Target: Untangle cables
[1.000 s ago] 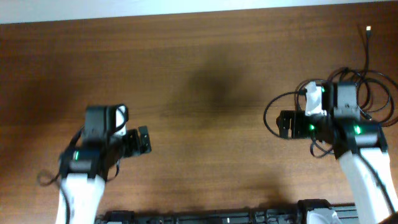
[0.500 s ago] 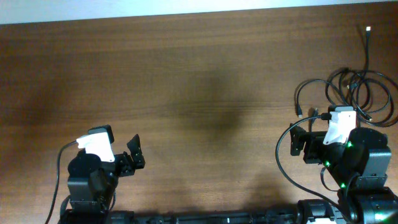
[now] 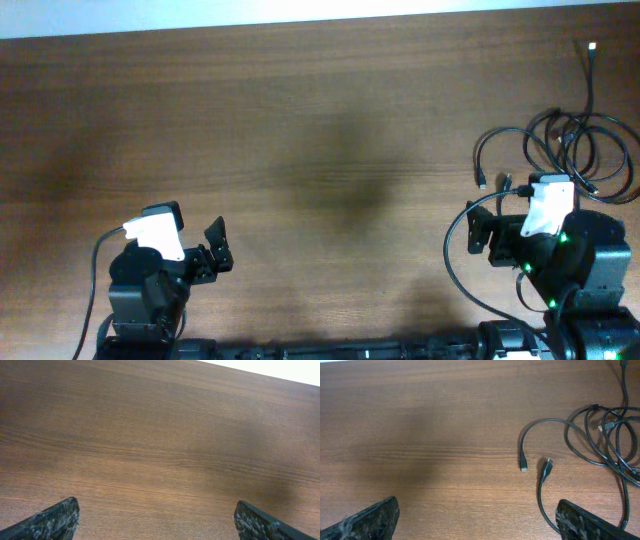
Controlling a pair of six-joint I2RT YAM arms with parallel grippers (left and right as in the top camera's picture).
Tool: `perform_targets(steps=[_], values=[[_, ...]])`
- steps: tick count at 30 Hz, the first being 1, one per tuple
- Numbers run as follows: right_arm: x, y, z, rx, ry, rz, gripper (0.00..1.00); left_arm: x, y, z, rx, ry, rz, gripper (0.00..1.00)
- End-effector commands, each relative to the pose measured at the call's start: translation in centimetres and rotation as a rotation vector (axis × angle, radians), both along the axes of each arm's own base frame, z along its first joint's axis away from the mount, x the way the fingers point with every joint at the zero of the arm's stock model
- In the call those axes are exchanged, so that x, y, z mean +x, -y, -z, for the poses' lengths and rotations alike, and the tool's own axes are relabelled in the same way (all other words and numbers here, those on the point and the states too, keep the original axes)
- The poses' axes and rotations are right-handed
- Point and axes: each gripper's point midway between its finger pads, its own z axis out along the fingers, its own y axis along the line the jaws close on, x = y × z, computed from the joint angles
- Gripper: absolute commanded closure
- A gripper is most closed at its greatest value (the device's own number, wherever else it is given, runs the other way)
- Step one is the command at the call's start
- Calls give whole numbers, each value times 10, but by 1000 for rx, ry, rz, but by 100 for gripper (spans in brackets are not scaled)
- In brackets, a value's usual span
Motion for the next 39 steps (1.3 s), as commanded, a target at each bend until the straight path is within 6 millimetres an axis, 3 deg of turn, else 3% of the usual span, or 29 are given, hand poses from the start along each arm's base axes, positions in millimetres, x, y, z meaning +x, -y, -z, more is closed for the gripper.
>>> perform_targets(steps=[1,5,9,17,23,29,33,35,39], values=[[-10,-1,-8,-2,55,-4,1,0,-3,3,-3,-2,-21,1],[-27,-10,-33,-4,200,-50,1,0,-3,3,-3,-2,-21,1],[-30,-10,-53,-3,378,-50,1,0,-3,3,-3,-2,-21,1],[-6,-18,-48,12,731,-84,1,0,-3,3,-3,-2,-21,1],[12,-18,-43,13,878,-76,1,0,-3,3,-3,-2,-21,1],[28,-11,-6,4,900,-29,1,0,-3,3,-3,-2,-21,1],[38,-1,47,-22,708,29,1,0,-3,3,-3,-2,-21,1],[38,3,84,-46,560,40,2,0,-3,3,-3,-2,-21,1],[38,3,84,-46,560,40,1,0,-3,3,-3,-2,-21,1]])
